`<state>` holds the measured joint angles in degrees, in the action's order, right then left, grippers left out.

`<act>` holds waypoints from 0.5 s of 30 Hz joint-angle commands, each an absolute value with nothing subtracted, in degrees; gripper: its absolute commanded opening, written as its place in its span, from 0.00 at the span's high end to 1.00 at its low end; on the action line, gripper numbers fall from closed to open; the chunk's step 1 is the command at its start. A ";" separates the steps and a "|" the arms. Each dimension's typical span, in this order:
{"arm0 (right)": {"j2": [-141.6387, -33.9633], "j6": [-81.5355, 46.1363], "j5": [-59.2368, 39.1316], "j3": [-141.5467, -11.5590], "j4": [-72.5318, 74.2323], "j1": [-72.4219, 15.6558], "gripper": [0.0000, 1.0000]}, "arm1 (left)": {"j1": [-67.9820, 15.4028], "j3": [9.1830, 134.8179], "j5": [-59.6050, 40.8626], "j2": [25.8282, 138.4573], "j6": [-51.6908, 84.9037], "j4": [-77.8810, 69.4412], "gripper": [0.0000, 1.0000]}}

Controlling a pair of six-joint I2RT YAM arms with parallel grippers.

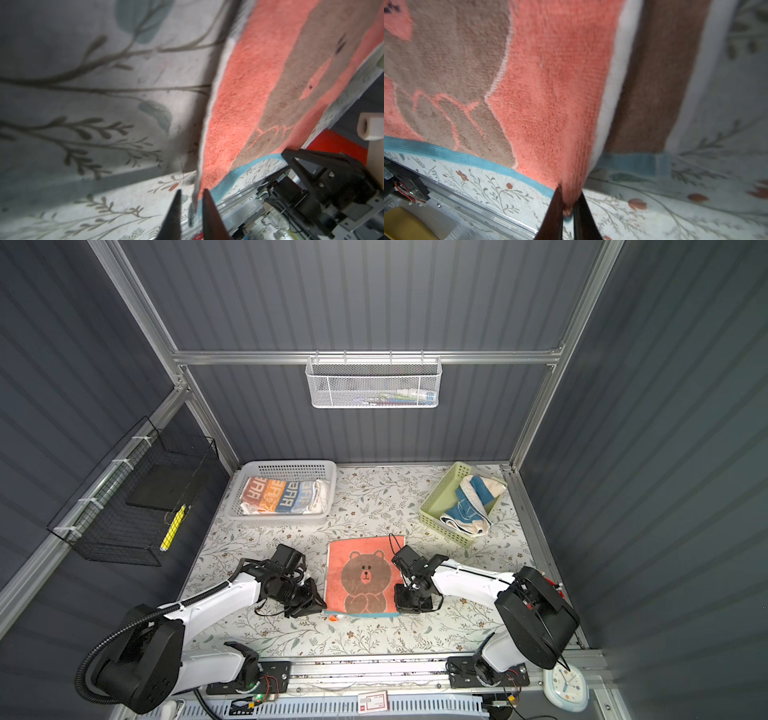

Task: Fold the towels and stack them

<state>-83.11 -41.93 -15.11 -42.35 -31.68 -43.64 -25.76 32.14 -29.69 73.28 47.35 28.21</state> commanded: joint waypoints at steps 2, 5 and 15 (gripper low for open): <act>-78.88 -40.85 -10.06 -47.10 -37.54 -43.51 0.88 | -25.53 35.02 -32.95 73.39 47.47 27.14 1.00; -78.20 -39.26 -9.41 -51.32 -41.16 -43.09 0.88 | -25.48 40.04 -32.34 73.56 46.22 29.82 1.00; -85.47 -25.38 -9.24 -74.12 -51.20 -33.57 0.91 | -23.77 71.47 -29.61 87.60 36.43 38.69 1.00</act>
